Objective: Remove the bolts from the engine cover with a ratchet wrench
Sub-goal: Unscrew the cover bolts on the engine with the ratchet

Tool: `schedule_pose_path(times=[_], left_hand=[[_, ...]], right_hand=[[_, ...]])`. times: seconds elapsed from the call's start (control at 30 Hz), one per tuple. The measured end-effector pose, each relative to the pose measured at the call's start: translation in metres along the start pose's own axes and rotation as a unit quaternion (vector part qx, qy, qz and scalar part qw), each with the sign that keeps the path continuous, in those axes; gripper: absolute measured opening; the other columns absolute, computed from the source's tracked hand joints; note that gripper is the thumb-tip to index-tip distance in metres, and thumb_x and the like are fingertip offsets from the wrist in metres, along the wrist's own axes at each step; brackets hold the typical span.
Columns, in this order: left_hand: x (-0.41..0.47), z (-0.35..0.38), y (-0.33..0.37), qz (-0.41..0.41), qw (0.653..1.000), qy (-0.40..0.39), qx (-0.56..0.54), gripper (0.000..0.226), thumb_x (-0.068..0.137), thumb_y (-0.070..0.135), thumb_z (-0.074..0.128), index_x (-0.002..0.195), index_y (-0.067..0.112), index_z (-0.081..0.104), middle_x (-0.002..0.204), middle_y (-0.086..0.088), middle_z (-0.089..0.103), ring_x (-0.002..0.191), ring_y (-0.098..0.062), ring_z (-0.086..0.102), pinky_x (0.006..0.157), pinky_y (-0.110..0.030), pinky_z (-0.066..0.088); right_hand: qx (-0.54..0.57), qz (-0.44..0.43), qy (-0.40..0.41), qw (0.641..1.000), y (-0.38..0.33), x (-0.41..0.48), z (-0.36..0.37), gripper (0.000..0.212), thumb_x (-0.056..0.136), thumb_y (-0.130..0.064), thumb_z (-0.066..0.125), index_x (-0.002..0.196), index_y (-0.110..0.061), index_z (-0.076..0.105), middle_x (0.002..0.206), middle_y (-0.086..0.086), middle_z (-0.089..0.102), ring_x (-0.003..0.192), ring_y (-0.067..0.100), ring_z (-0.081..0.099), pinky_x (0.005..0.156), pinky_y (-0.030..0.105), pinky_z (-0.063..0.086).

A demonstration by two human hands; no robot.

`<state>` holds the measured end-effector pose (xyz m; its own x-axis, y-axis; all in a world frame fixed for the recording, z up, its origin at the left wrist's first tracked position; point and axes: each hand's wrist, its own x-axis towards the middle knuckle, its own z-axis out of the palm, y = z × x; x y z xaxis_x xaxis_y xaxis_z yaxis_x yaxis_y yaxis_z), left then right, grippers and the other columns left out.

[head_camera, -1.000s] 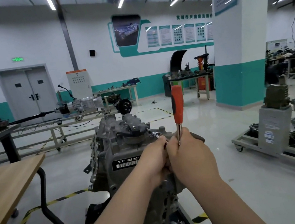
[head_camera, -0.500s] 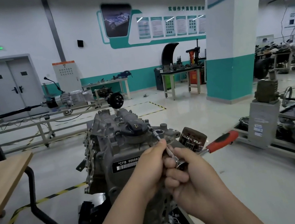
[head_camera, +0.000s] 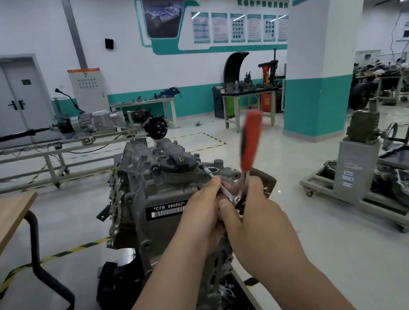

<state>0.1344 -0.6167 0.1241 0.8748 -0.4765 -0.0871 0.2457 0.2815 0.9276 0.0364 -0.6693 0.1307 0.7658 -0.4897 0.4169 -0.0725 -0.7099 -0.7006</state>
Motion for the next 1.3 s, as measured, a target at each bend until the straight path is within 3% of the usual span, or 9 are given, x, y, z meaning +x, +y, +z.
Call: schedule_pose_path(times=[0.17, 0.33, 0.5, 0.6, 0.73, 0.87, 1.0, 1.17, 1.3], left_hand=[[-0.005, 0.006, 0.0, -0.014, 1.0, 0.019, 0.014, 0.046, 0.098, 0.035, 0.051, 0.06, 0.019, 0.073, 0.063, -0.001, 0.066, 0.057, -0.015, 0.062, 0.057, -0.024, 0.045], [-0.01, 0.011, 0.001, -0.01, 0.999, 0.049, -0.006, 0.044, 0.098, 0.037, 0.048, 0.069, 0.02, 0.077, 0.098, -0.011, 0.051, 0.092, -0.025, 0.043, 0.079, -0.039, 0.037], [-0.006, 0.008, -0.002, -0.011, 0.999, 0.039, 0.01, 0.044, 0.099, 0.04, 0.047, 0.078, 0.009, 0.071, 0.051, -0.006, 0.05, 0.049, -0.018, 0.047, 0.052, -0.024, 0.04], [-0.006, 0.007, -0.003, -0.009, 0.999, 0.02, 0.026, 0.052, 0.099, 0.042, 0.045, 0.063, 0.013, 0.069, 0.039, 0.0, 0.041, 0.035, -0.015, 0.04, 0.039, -0.017, 0.034], [-0.005, 0.01, -0.004, 0.017, 0.999, 0.004, 0.041, 0.044, 0.1, 0.038, 0.045, 0.068, 0.016, 0.066, 0.06, 0.001, 0.068, 0.049, -0.009, 0.057, 0.052, -0.02, 0.046], [-0.003, 0.011, -0.004, 0.029, 0.999, 0.004, 0.042, 0.037, 0.1, 0.035, 0.048, 0.073, 0.015, 0.064, 0.067, 0.0, 0.072, 0.051, -0.007, 0.062, 0.054, -0.02, 0.049], [-0.006, 0.013, -0.002, 0.03, 0.999, -0.002, 0.04, 0.037, 0.099, 0.036, 0.048, 0.074, 0.013, 0.065, 0.061, 0.0, 0.069, 0.046, -0.01, 0.061, 0.043, -0.017, 0.047], [-0.004, 0.015, -0.001, 0.029, 1.0, -0.004, 0.008, 0.035, 0.1, 0.035, 0.046, 0.096, 0.009, 0.068, 0.061, -0.004, 0.043, 0.04, -0.013, 0.037, 0.04, -0.016, 0.031], [-0.005, 0.017, 0.0, 0.032, 0.999, 0.017, 0.006, 0.046, 0.099, 0.036, 0.048, 0.065, 0.025, 0.077, 0.091, -0.011, 0.046, 0.086, -0.025, 0.038, 0.064, -0.03, 0.036]], right_hand=[[-0.082, -0.045, -0.014, 0.996, 0.001, 0.003, 0.0, 0.012, 0.1, -0.046, 0.03, 0.098, -0.034, 0.027, 0.09, -0.01, 0.055, 0.065, 0.009, 0.049, 0.049, 0.023, 0.03], [0.161, 0.045, -0.017, 0.986, 0.004, 0.009, 0.001, 0.017, 0.099, -0.039, 0.038, 0.09, -0.029, 0.048, 0.077, -0.007, 0.062, 0.071, 0.01, 0.06, 0.061, 0.032, 0.046], [0.358, 0.162, -0.039, 0.919, 0.004, 0.009, 0.009, 0.027, 0.097, -0.035, 0.046, 0.076, -0.019, 0.056, 0.058, -0.003, 0.055, 0.048, 0.017, 0.049, 0.055, 0.031, 0.039], [0.556, 0.231, -0.073, 0.795, 0.001, 0.009, 0.005, 0.028, 0.1, -0.028, 0.044, 0.083, -0.012, 0.06, 0.055, 0.004, 0.047, 0.031, 0.015, 0.031, 0.038, 0.024, 0.031], [0.782, 0.317, -0.141, 0.517, 0.004, 0.015, -0.008, 0.03, 0.102, -0.034, 0.037, 0.095, -0.011, 0.055, 0.055, 0.001, 0.047, 0.024, 0.007, 0.024, 0.029, 0.016, 0.024], [0.802, 0.318, -0.155, 0.482, 0.008, 0.016, -0.013, 0.035, 0.102, -0.035, 0.037, 0.094, -0.008, 0.057, 0.055, 0.0, 0.048, 0.024, 0.006, 0.026, 0.03, 0.014, 0.025], [0.75, 0.302, -0.13, 0.574, 0.006, 0.018, -0.009, 0.034, 0.103, -0.036, 0.036, 0.09, -0.011, 0.055, 0.053, 0.0, 0.046, 0.026, 0.008, 0.026, 0.03, 0.018, 0.027], [0.276, 0.117, -0.05, 0.953, 0.002, 0.02, -0.016, 0.022, 0.101, -0.033, 0.041, 0.09, -0.02, 0.054, 0.065, 0.0, 0.061, 0.051, 0.012, 0.056, 0.048, 0.025, 0.044], [-0.036, -0.035, -0.041, 0.998, -0.001, 0.022, -0.021, 0.011, 0.102, -0.04, 0.031, 0.105, -0.029, 0.031, 0.076, -0.008, 0.057, 0.064, 0.007, 0.053, 0.053, 0.029, 0.04]])
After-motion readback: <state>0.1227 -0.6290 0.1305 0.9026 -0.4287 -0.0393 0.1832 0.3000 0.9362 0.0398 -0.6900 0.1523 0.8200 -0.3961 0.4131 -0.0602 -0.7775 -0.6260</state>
